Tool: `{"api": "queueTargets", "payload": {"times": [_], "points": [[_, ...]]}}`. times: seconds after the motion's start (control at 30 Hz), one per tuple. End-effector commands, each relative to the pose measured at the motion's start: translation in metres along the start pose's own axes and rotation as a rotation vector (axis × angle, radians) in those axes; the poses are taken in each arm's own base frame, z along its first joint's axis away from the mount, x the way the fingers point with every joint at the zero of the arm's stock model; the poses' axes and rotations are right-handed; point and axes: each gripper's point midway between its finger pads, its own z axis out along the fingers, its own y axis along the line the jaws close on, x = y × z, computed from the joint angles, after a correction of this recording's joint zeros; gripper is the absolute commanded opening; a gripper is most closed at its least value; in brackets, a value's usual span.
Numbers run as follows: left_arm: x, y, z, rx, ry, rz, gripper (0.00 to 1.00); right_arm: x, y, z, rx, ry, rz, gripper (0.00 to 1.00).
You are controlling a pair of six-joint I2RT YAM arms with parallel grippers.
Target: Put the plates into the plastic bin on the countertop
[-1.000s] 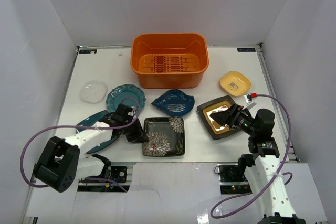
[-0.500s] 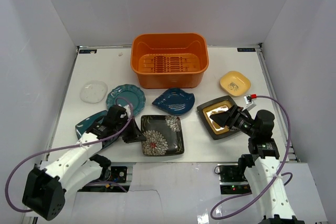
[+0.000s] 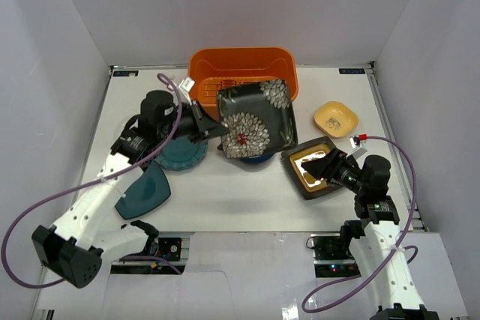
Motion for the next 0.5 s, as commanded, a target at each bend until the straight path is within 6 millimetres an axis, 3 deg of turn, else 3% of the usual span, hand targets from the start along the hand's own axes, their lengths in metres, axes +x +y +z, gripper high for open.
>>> {"api": "queueTargets", "payload": {"times": [0.0,0.03,0.07,0.1,0.13,0.17,0.2,0.3,0.33,0.37,0.4,0.43,0.47], "points": [[-0.062,-0.061,0.014,0.165,-0.133,0.089,0.00,-0.013,0.015,0.001,-0.030,-0.025,-0.040,0.71],[-0.082,-0.079,0.012,0.193,-0.170,0.114,0.00,-0.014,0.016,0.001,-0.034,-0.023,-0.043,0.71],[-0.092,-0.083,0.017,0.196,-0.181,0.125,0.00,-0.013,0.016,0.002,-0.034,-0.018,-0.042,0.71],[-0.104,-0.073,0.038,0.165,-0.170,0.113,0.00,-0.014,0.016,0.003,-0.034,-0.021,-0.046,0.71],[-0.118,-0.072,0.044,0.149,-0.197,0.117,0.00,-0.015,0.015,0.003,-0.033,-0.023,-0.047,0.71],[-0.138,-0.088,0.043,0.168,-0.233,0.142,0.00,-0.014,0.014,0.004,-0.032,-0.022,-0.046,0.71],[-0.149,-0.070,0.068,0.127,-0.211,0.128,0.00,-0.014,0.015,0.005,-0.034,-0.022,-0.049,0.71],[-0.191,-0.068,0.081,0.109,-0.252,0.145,0.00,-0.010,0.015,0.007,-0.040,-0.007,-0.044,0.71],[-0.201,-0.038,0.103,0.052,-0.225,0.105,0.00,-0.010,0.015,0.008,-0.040,-0.009,-0.047,0.71],[-0.216,-0.049,0.102,0.079,-0.241,0.123,0.00,-0.007,0.016,0.009,-0.043,0.000,-0.051,0.71],[-0.223,-0.043,0.108,0.072,-0.239,0.118,0.00,-0.006,0.014,0.010,-0.033,-0.003,-0.051,0.71],[-0.228,-0.015,0.126,0.013,-0.212,0.099,0.00,-0.006,0.015,0.011,-0.031,-0.004,-0.056,0.71],[-0.235,-0.008,0.131,-0.015,-0.226,0.105,0.00,-0.002,0.017,0.012,-0.037,0.010,-0.060,0.71]]}}
